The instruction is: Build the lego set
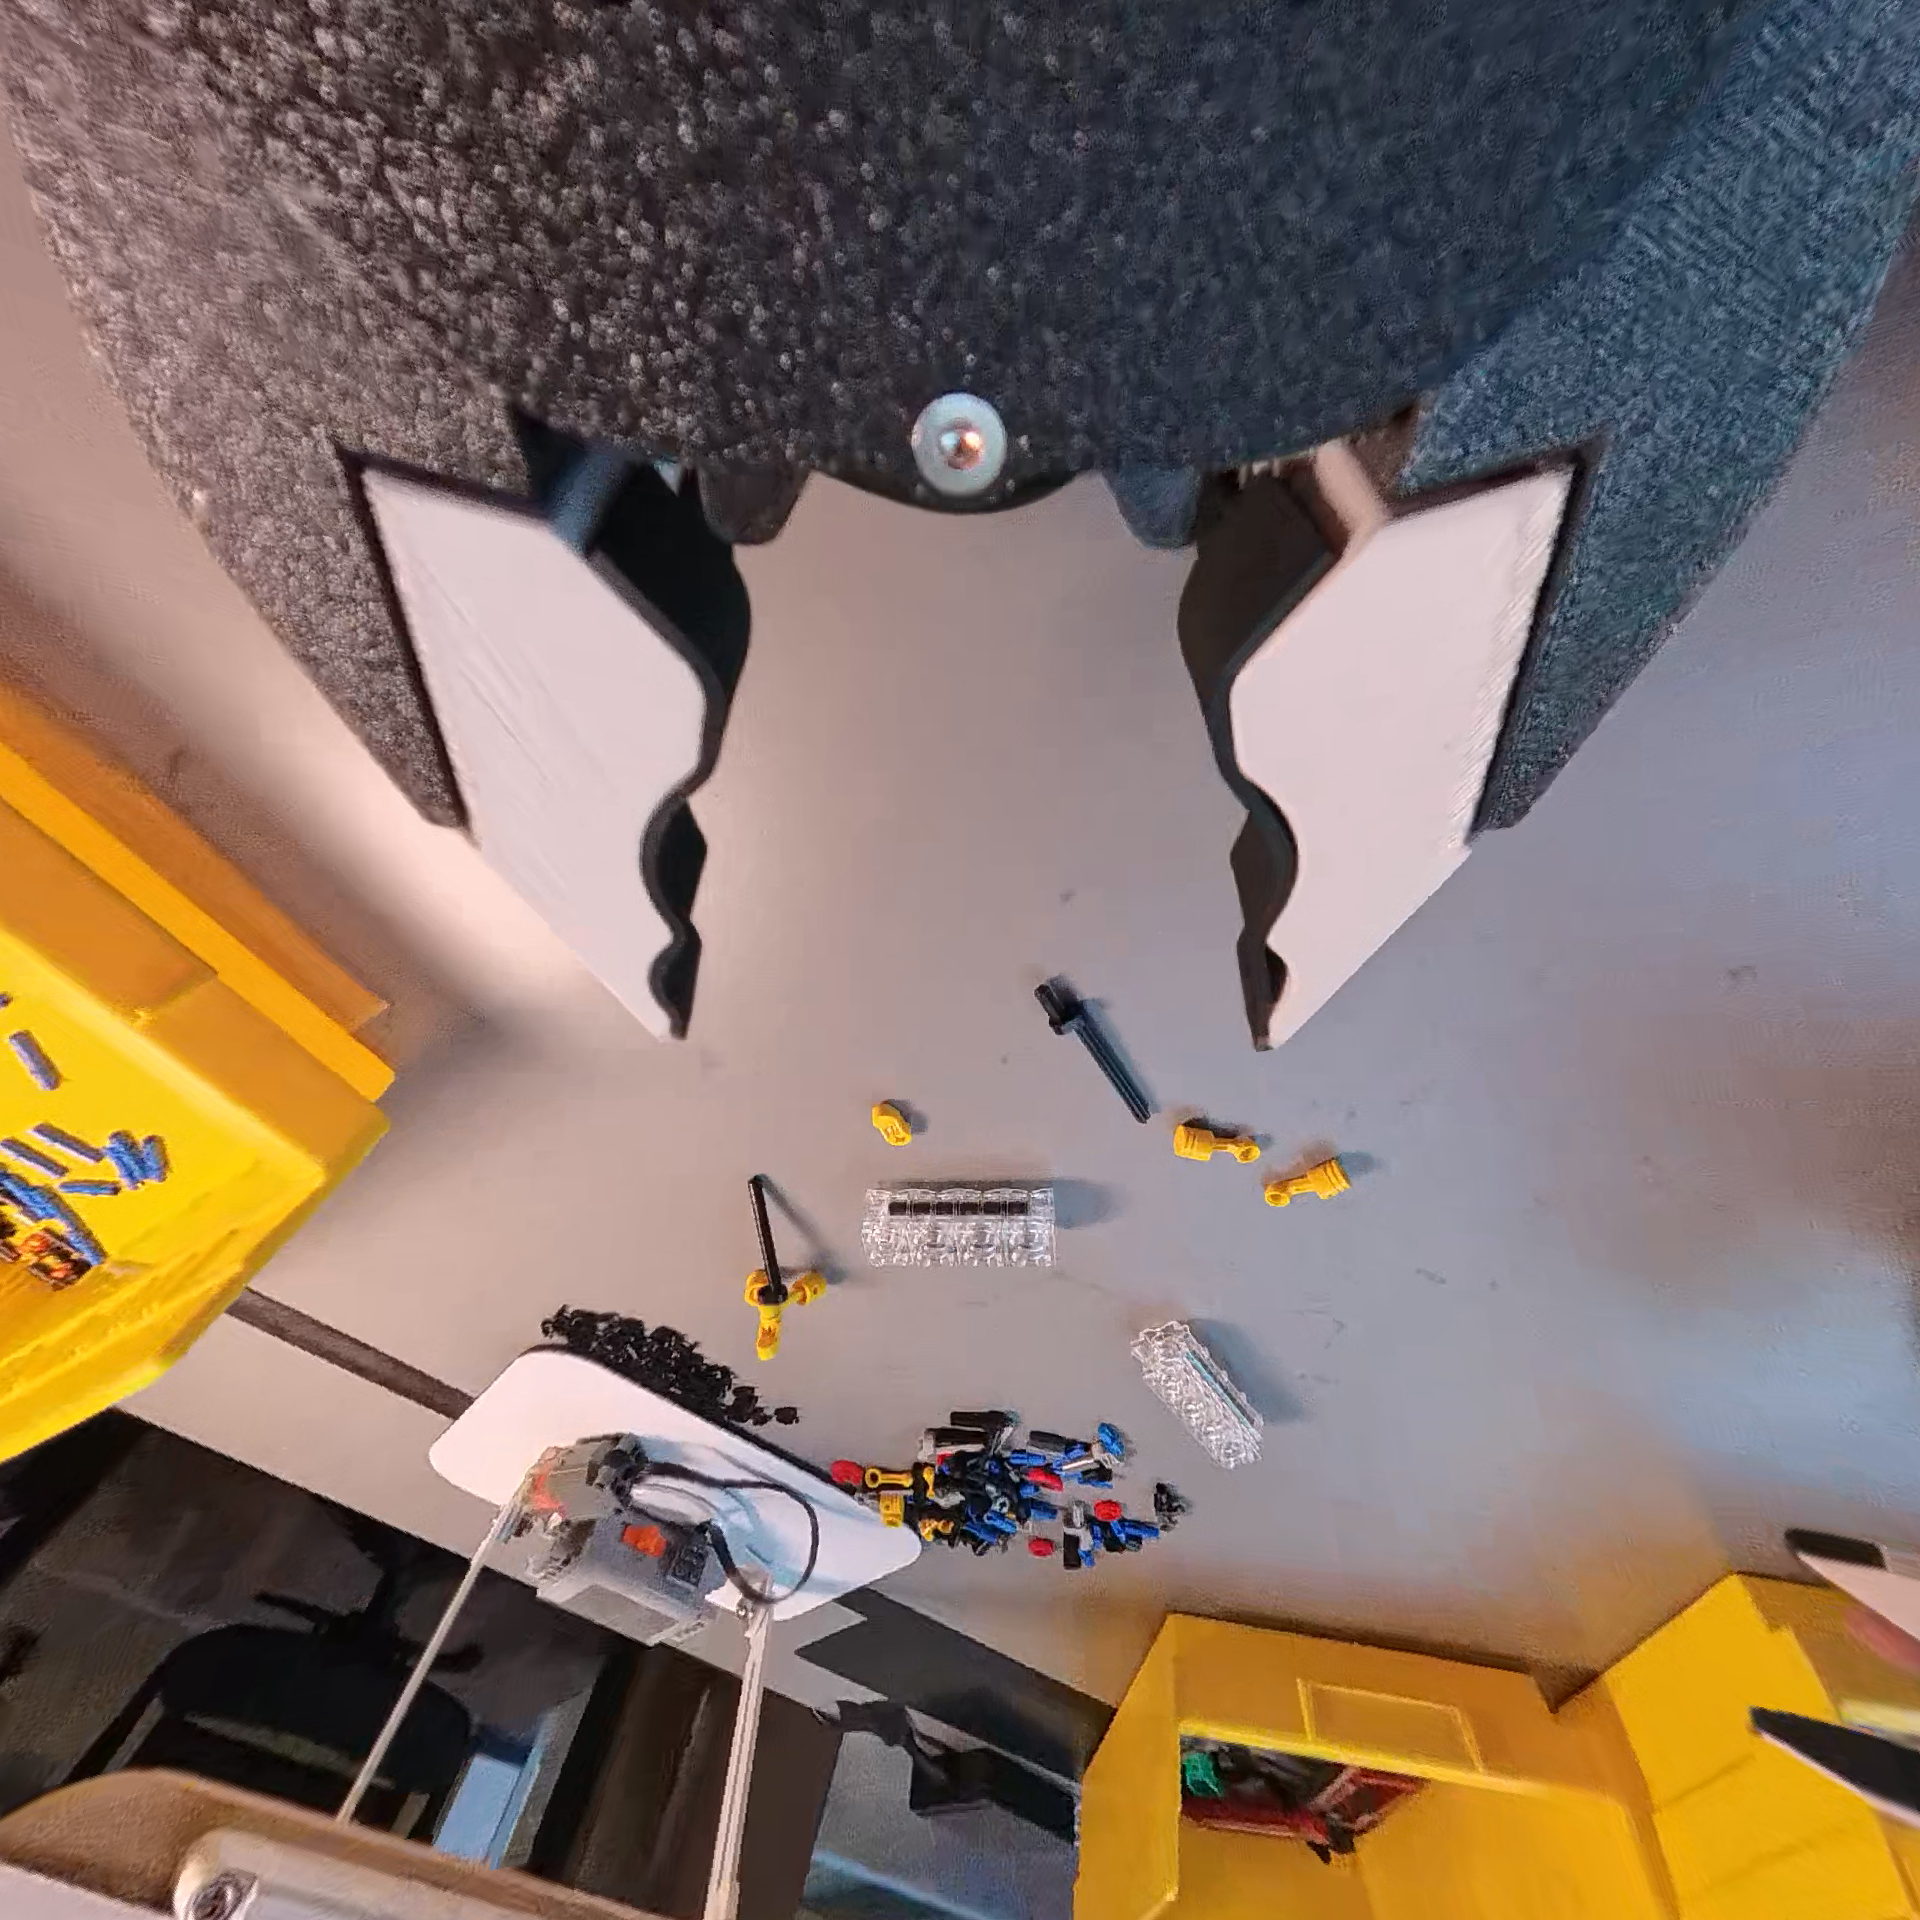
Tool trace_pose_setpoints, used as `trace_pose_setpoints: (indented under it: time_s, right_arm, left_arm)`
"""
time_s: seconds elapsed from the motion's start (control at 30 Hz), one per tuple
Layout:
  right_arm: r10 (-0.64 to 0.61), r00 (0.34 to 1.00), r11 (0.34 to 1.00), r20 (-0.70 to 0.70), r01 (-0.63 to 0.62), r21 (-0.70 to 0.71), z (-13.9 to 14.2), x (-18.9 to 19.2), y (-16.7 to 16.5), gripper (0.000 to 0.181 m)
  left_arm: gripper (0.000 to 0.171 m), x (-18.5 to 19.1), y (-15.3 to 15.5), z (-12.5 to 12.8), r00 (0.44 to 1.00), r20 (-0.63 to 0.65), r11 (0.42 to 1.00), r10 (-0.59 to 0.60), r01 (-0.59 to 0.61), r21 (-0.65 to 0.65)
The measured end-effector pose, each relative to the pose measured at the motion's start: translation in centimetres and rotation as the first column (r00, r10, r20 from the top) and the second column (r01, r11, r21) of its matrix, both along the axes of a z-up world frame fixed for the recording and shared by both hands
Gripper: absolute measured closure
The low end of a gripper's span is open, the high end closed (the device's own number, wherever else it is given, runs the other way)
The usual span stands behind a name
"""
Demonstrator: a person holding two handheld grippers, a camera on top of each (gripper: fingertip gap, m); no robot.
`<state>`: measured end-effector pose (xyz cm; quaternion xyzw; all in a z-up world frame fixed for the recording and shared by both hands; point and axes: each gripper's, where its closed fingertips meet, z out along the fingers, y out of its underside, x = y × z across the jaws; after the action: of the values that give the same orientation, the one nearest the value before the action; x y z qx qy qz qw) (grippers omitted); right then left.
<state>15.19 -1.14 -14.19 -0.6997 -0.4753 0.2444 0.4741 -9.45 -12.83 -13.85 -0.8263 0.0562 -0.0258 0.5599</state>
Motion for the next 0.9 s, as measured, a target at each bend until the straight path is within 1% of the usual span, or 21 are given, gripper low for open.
trace_pose_setpoints:
  time_s: [0.07, 0.17, 0.27, 0.4, 0.6, 0.7, 0.77, 0.8, 0.83, 0.9]
  right_arm:
    - [0.017, 1.000, 0.999, -0.020, -0.018, -0.043, 0.2, -0.5, 0.0, 0.074]
    - [0.023, 1.000, 0.998, 0.018, -0.022, -0.065, -1.2, -0.8, -0.1, 0.074]
    - [0.025, 0.999, 0.999, 0.042, -0.023, -0.045, -1.8, -1.0, -0.2, 0.074]
    - [0.044, 0.997, 0.998, 0.066, -0.041, -0.051, -2.3, -1.3, -0.4, 0.075]
    - [0.050, 0.997, 0.997, 0.050, -0.047, -0.060, -2.0, -1.5, -0.6, 0.086]
    - [0.056, 0.998, 0.997, 0.028, -0.055, -0.060, -1.4, -1.7, -0.5, 0.100]
    - [0.079, 0.997, 0.994, 0.021, -0.077, -0.073, -1.1, -2.0, -0.1, 0.106]
    - [0.082, 0.996, 0.994, 0.031, -0.080, -0.070, -1.0, -2.2, 0.3, 0.106]
    - [0.086, 0.995, 0.995, 0.045, -0.084, -0.055, -0.9, -2.4, 0.8, 0.107]
    - [0.098, 0.992, 0.995, 0.074, -0.096, -0.035, -0.9, -2.9, 1.8, 0.114]
  left_arm:
    - [0.079, 0.8, -0.2, -1.1, 0.999, 0.004, 0.997, -0.046, 0.046, -0.062]
    - [0.079, 1.8, -0.4, -2.3, 0.997, -0.007, 0.992, -0.076, 0.075, -0.104]
    - [0.078, 1.7, -0.2, -2.7, 0.998, -0.016, 0.991, -0.065, 0.063, -0.117]
    - [0.078, 1.6, -0.2, -2.3, 0.998, 0.001, 0.992, -0.065, 0.065, -0.105]
    - [0.078, 1.9, -0.1, -2.5, 0.996, 0.014, 0.990, -0.083, 0.084, -0.117]
    - [0.079, 2.0, -0.1, -2.4, 0.995, 0.020, 0.989, -0.093, 0.095, -0.117]
    - [0.080, 2.0, -0.1, -2.2, 0.995, 0.025, 0.989, -0.096, 0.098, -0.113]
    - [0.080, 1.9, 0.0, -2.1, 0.995, 0.025, 0.989, -0.096, 0.098, -0.109]
    - [0.080, 1.9, 0.1, -2.0, 0.995, 0.023, 0.989, -0.097, 0.099, -0.107]
    - [0.081, 1.9, 0.2, -2.1, 0.995, 0.017, 0.988, -0.103, 0.104, -0.113]
